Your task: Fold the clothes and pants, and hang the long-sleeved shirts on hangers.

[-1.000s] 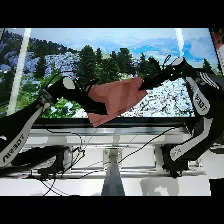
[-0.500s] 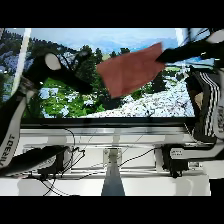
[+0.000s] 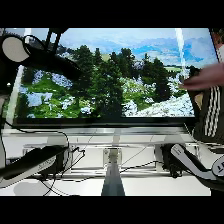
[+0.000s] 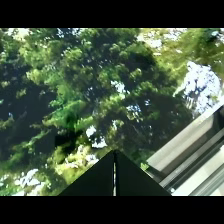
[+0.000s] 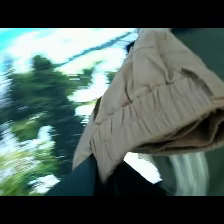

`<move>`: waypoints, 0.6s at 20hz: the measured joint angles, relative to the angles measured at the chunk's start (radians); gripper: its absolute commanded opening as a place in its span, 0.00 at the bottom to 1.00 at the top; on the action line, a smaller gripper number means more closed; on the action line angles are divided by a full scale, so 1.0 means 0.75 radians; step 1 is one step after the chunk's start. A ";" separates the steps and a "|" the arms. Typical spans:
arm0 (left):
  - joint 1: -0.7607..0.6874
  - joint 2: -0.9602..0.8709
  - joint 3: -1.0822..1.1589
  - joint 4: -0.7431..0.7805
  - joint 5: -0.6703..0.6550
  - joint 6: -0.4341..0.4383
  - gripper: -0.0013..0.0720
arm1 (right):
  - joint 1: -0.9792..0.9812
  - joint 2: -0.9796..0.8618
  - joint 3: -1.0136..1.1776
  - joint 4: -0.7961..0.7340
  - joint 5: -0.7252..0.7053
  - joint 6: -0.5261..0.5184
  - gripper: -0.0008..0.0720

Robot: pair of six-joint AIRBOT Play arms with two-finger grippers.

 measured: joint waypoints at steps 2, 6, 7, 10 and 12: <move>0.001 0.004 0.003 0.001 0.001 0.000 0.03 | -0.186 0.053 0.002 -0.115 0.062 0.088 0.04; 0.001 0.008 0.005 0.004 0.003 -0.001 0.03 | -0.458 0.108 0.003 -0.216 0.104 0.274 0.64; 0.001 0.008 0.005 0.004 0.003 0.000 0.03 | -0.494 0.111 0.003 -0.236 0.098 0.311 0.95; 0.000 0.009 0.005 0.004 0.003 -0.001 0.03 | -0.555 0.111 -0.002 -0.232 0.098 0.384 0.49; 0.001 0.009 0.005 0.004 0.003 0.000 0.03 | -0.573 0.108 -0.012 -0.192 0.108 0.404 0.04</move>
